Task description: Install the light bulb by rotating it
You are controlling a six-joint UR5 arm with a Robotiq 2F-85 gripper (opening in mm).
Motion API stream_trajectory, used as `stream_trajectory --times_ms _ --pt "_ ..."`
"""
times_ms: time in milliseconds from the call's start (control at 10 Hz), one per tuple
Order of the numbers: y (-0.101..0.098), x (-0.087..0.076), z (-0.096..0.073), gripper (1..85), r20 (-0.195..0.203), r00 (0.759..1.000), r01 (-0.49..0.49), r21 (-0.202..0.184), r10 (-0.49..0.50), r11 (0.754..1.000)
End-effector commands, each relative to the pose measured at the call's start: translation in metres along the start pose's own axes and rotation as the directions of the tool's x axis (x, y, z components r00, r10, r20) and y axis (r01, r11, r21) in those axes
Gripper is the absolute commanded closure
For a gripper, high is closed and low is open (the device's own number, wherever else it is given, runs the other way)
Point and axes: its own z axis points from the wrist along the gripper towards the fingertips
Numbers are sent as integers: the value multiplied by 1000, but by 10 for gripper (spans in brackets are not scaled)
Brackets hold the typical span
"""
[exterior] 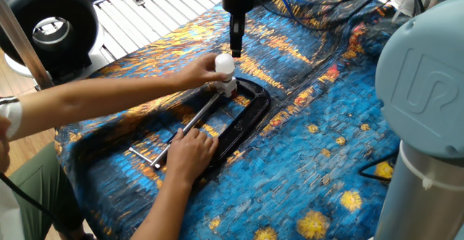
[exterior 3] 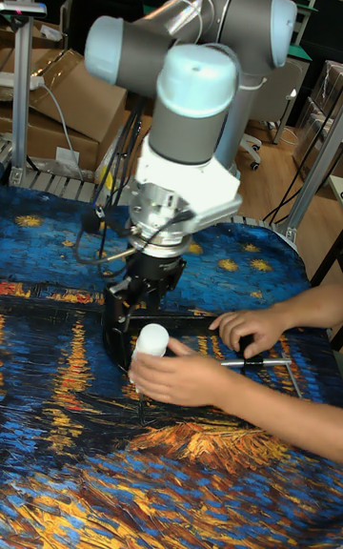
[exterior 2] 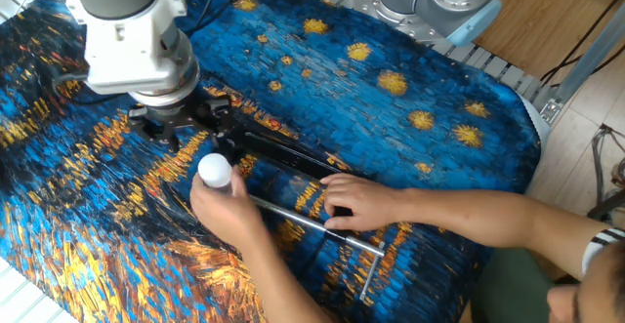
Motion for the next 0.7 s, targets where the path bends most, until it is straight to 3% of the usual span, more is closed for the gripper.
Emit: stream_trajectory --times_ms 0,100,200,300,400,500,600 --pt "-24 -1 -12 360 -25 996 83 90 -81 992" --pt "-30 3 -15 403 -24 999 31 103 -29 994" --pt "-27 -2 -16 480 22 983 -185 79 184 979" --pt "-34 -6 -21 683 62 949 -314 75 310 947" --pt "-39 4 -29 737 54 923 -384 71 381 921" --pt "-38 4 -37 847 65 870 -493 49 490 869" --pt "-31 5 -46 847 67 795 -605 20 603 796"
